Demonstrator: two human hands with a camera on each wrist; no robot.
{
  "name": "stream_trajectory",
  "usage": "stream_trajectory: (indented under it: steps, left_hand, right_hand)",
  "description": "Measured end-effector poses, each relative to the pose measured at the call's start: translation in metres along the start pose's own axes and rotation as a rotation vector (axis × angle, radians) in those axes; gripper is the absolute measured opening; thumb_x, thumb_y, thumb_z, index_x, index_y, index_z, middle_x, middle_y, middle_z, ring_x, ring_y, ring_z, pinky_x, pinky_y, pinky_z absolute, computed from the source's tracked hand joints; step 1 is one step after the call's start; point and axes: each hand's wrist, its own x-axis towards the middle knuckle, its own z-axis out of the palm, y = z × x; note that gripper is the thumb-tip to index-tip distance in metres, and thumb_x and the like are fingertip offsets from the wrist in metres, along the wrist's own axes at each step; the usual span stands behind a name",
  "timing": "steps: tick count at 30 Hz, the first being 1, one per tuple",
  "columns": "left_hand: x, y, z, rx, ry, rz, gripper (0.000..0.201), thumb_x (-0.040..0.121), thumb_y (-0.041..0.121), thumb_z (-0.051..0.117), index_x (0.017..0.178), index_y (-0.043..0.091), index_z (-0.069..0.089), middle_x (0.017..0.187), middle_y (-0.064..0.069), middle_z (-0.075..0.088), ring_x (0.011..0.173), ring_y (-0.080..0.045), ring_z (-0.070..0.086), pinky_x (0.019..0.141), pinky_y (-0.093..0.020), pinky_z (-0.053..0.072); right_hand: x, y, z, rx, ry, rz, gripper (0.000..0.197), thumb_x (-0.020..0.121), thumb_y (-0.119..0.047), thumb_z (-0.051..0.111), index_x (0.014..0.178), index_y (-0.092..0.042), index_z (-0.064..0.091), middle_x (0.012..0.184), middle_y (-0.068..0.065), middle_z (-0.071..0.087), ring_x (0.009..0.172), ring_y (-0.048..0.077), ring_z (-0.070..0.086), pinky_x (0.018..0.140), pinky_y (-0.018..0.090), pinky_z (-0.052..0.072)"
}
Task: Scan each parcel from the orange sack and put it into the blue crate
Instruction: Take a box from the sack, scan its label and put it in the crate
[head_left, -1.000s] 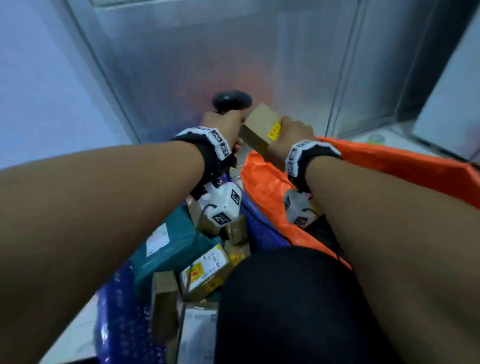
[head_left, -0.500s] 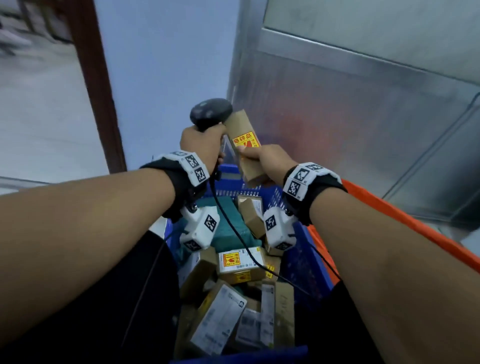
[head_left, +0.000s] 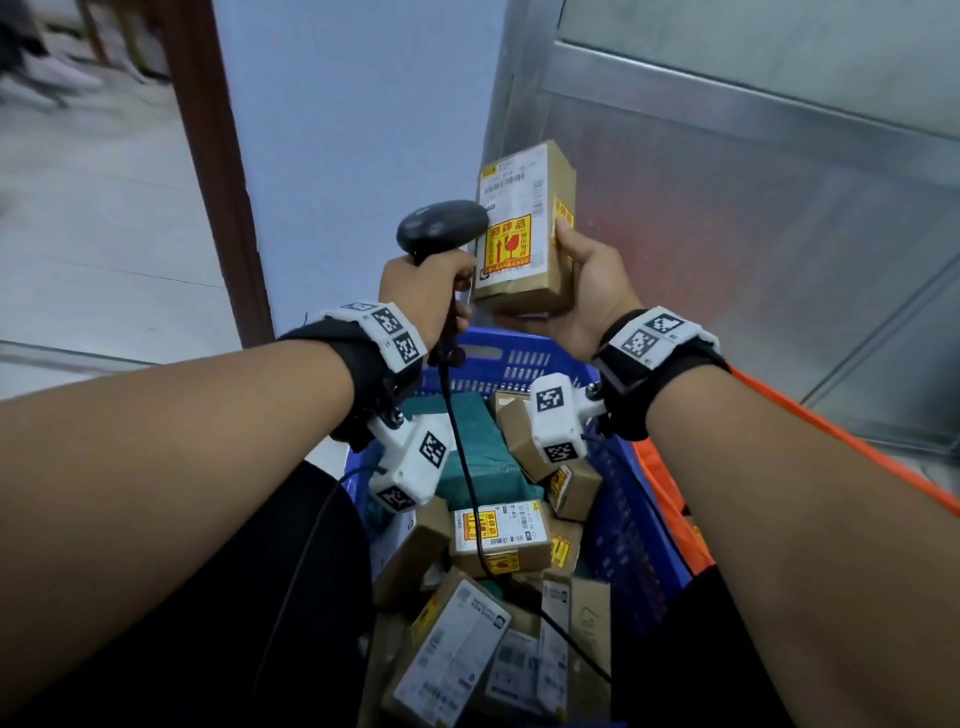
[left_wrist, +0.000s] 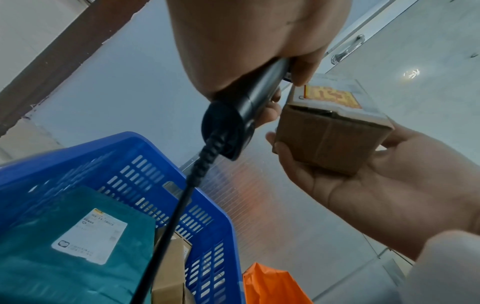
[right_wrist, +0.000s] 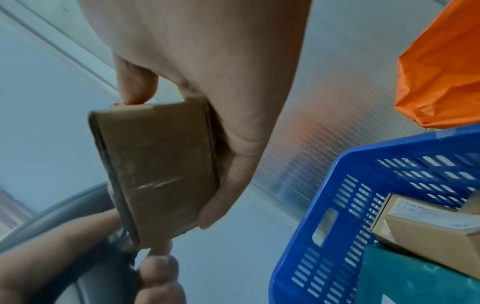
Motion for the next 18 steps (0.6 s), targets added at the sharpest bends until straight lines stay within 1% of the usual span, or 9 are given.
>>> stream_trajectory:
  steps: [3, 5, 7, 10, 12, 14, 18]
  left_hand:
    - [-0.006, 0.001, 0.006, 0.024, -0.047, 0.004, 0.009, 0.082, 0.012, 0.066, 0.083, 0.003, 0.069, 0.074, -0.011, 0.071, 0.064, -0.029, 0.061, 0.054, -0.032, 0.048]
    - [-0.011, 0.001, 0.011, 0.034, -0.059, -0.003, 0.006, 0.082, 0.010, 0.065, 0.080, 0.005, 0.067, 0.073, -0.011, 0.070, 0.066, -0.031, 0.062, 0.059, -0.037, 0.048]
    - [-0.016, 0.001, 0.015, 0.036, -0.072, -0.009, 0.006, 0.082, 0.010, 0.064, 0.078, 0.005, 0.065, 0.075, -0.011, 0.069, 0.067, -0.031, 0.061, 0.059, -0.037, 0.048]
    - [-0.020, 0.002, 0.018, 0.016, -0.111, -0.017, 0.006, 0.084, 0.006, 0.062, 0.079, 0.004, 0.065, 0.078, -0.013, 0.066, 0.064, -0.027, 0.057, 0.050, -0.029, 0.044]
    - [-0.022, 0.002, 0.021, 0.020, -0.134, -0.010, 0.007, 0.086, 0.005, 0.062, 0.080, 0.004, 0.066, 0.076, -0.012, 0.068, 0.059, -0.024, 0.056, 0.047, -0.027, 0.044]
    - [-0.023, 0.004, 0.022, 0.024, -0.154, -0.010, 0.008, 0.087, 0.005, 0.062, 0.080, 0.003, 0.066, 0.076, -0.012, 0.068, 0.055, -0.022, 0.056, 0.047, -0.027, 0.044]
    - [-0.026, 0.005, 0.026, 0.004, -0.199, -0.009, 0.010, 0.087, 0.003, 0.061, 0.078, 0.001, 0.064, 0.074, -0.015, 0.064, 0.052, -0.023, 0.055, 0.044, -0.025, 0.043]
  right_hand:
    - [-0.005, -0.005, -0.006, 0.019, 0.018, -0.033, 0.052, 0.099, -0.052, 0.039, 0.128, -0.018, 0.064, 0.121, 0.018, 0.070, 0.113, 0.041, 0.065, 0.098, 0.060, 0.048]
    - [-0.008, -0.008, -0.009, 0.031, 0.038, -0.042, 0.052, 0.099, -0.052, 0.039, 0.130, -0.018, 0.064, 0.120, 0.017, 0.071, 0.112, 0.040, 0.066, 0.096, 0.056, 0.049]
    - [-0.010, -0.009, -0.012, 0.033, 0.068, -0.047, 0.052, 0.098, -0.053, 0.041, 0.130, -0.018, 0.063, 0.120, 0.016, 0.071, 0.112, 0.039, 0.066, 0.092, 0.053, 0.052]
    - [-0.014, -0.011, -0.019, 0.041, 0.105, -0.066, 0.053, 0.096, -0.058, 0.044, 0.129, -0.022, 0.065, 0.116, 0.013, 0.073, 0.108, 0.035, 0.068, 0.083, 0.044, 0.055]
    - [-0.014, -0.012, -0.025, 0.037, 0.125, -0.082, 0.054, 0.094, -0.060, 0.046, 0.128, -0.023, 0.066, 0.114, 0.010, 0.074, 0.101, 0.030, 0.068, 0.076, 0.036, 0.055]
    - [-0.013, -0.012, -0.032, 0.009, 0.117, -0.085, 0.054, 0.093, -0.060, 0.047, 0.128, -0.023, 0.066, 0.114, 0.009, 0.074, 0.096, 0.028, 0.067, 0.069, 0.032, 0.054]
    - [-0.012, -0.010, -0.046, -0.094, 0.105, -0.063, 0.053, 0.091, -0.059, 0.052, 0.126, -0.023, 0.067, 0.114, 0.011, 0.074, 0.095, 0.026, 0.069, 0.074, 0.033, 0.054]
